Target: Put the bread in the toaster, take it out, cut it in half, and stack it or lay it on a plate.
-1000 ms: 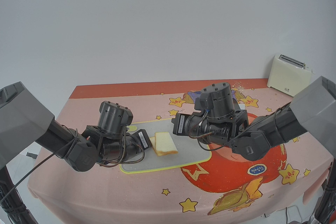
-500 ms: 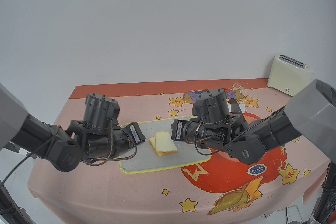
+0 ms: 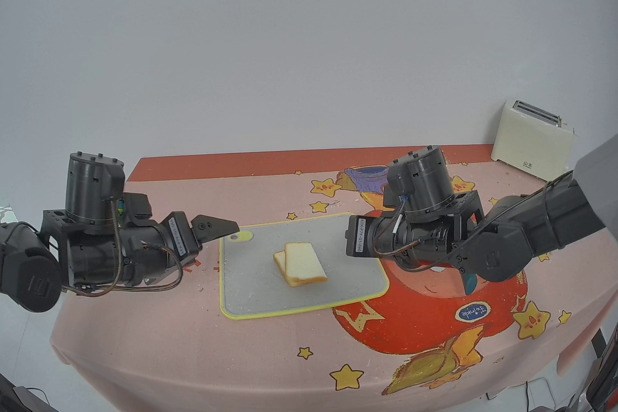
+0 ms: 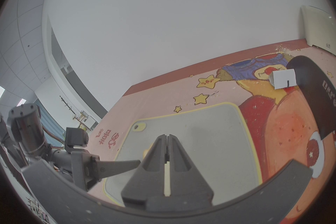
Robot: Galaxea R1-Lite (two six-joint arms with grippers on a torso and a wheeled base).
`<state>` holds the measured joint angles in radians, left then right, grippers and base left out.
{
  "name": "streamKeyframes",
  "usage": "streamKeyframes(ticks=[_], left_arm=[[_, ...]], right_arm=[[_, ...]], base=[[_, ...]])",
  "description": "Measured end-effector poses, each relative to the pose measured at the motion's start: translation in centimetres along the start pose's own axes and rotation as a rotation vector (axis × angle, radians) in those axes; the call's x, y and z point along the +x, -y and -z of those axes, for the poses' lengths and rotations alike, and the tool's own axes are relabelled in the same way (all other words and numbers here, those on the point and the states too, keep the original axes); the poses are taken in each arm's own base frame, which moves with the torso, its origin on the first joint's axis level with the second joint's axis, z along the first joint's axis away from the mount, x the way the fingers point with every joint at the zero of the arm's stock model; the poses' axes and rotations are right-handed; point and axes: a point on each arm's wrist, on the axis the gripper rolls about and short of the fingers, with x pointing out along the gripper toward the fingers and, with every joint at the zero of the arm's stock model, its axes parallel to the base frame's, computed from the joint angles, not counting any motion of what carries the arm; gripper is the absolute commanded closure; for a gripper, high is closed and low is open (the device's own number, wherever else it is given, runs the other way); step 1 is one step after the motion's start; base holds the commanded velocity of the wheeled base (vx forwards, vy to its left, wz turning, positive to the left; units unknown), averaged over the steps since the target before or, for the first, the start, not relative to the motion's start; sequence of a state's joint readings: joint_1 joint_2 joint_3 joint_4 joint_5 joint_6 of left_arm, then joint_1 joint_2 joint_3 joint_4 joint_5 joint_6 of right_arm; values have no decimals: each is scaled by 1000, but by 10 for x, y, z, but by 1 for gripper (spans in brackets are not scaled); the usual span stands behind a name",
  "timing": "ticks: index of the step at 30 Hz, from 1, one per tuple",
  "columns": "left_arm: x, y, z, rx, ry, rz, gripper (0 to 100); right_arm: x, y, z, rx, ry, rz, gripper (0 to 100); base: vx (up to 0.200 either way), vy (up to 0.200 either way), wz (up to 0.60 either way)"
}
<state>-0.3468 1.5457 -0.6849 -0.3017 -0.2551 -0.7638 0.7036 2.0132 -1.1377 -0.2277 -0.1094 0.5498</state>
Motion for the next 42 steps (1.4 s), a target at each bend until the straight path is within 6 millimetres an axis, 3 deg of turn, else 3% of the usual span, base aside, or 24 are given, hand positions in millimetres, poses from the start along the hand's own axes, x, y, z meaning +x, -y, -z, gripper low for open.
streamKeyframes(ticks=[7, 23, 35, 42], left_arm=[[-4, -11, -5, -32, -64, 35, 0], [32, -33, -4, -69, -187, 3, 0], [55, -42, -7, -104, -230, -15, 0], [61, -53, -20, -173, -262, 63, 0]], right_arm=[[0, -8, -5, -9, 7, -6, 100], [50, -7, 23, -23, -69, 24, 100], [54, -9, 28, -31, -80, 25, 100], [56, -10, 26, -32, -79, 15, 100]], base=[[0, 0, 0], [0, 0, 0], [0, 0, 0], [0, 0, 0]])
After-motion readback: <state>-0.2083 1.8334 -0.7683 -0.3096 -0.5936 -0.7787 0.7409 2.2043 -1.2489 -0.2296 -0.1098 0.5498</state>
